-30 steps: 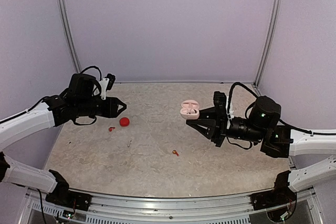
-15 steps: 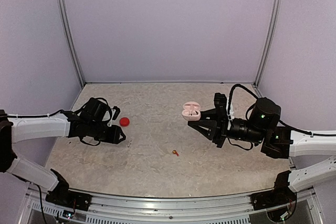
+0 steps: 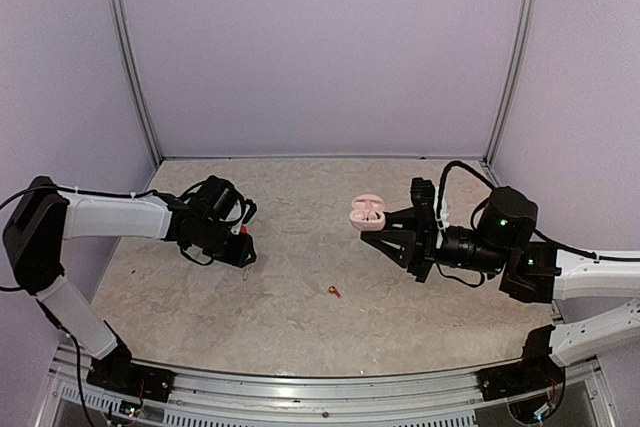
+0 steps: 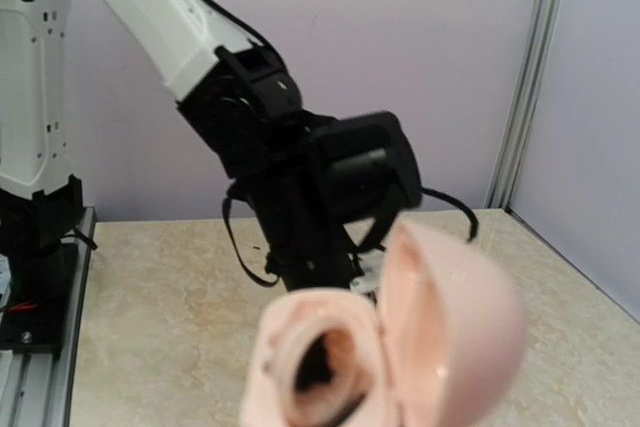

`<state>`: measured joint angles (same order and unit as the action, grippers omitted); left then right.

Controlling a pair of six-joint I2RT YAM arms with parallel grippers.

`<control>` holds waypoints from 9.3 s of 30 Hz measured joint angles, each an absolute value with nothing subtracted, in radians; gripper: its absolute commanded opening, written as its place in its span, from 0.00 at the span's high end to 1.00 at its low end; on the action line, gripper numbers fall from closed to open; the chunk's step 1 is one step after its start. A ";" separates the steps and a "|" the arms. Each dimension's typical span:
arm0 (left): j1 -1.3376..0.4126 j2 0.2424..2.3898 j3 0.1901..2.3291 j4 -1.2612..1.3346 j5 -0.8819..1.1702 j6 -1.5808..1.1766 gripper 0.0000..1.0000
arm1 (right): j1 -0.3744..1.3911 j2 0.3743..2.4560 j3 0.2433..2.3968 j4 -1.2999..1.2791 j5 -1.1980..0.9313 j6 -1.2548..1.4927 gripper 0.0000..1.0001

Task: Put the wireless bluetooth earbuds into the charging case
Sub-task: Pick up the left earbud from the center of the board, then insert the left earbud into the left side groove of the charging case, then adjust the left earbud in the left side groove of the charging case.

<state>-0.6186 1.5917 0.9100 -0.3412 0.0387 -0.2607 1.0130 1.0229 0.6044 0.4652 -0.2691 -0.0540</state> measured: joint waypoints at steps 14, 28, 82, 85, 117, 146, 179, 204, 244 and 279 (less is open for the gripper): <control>-0.643 1.744 1.060 -0.499 -0.046 -0.200 0.74 | 1.010 1.011 0.604 0.461 -0.269 -0.054 1.00; -0.663 1.805 1.073 -0.534 -0.062 -0.179 0.89 | 1.008 1.011 0.604 0.461 -0.269 -0.058 1.00; -1.140 1.150 0.936 0.431 0.178 -0.034 0.94 | 1.004 1.122 0.691 0.556 -0.385 0.052 1.00; -1.167 1.182 0.938 0.430 0.172 0.012 0.94 | 1.004 1.129 0.696 0.570 -0.410 0.080 1.00; -1.198 1.274 0.974 0.448 0.154 0.136 0.94 | 1.005 1.147 0.702 0.590 -0.498 0.125 1.00; -1.200 1.268 0.965 0.400 0.194 0.164 0.75 | 1.006 1.144 0.702 0.589 -0.520 0.124 1.00; -1.202 1.198 0.926 0.352 0.048 0.074 0.37 | 1.006 1.121 0.702 0.574 -0.437 0.096 1.00; -1.150 1.243 0.958 0.352 0.128 -0.058 0.56 | 1.021 1.121 0.702 0.566 -0.430 0.068 1.00; -1.024 1.189 0.926 0.352 0.302 -0.150 0.36 | 1.026 1.092 0.702 0.542 -0.441 0.043 1.00; -1.095 1.262 0.990 0.328 0.322 -0.081 0.62 | 1.028 1.103 0.702 0.522 -0.433 0.043 1.00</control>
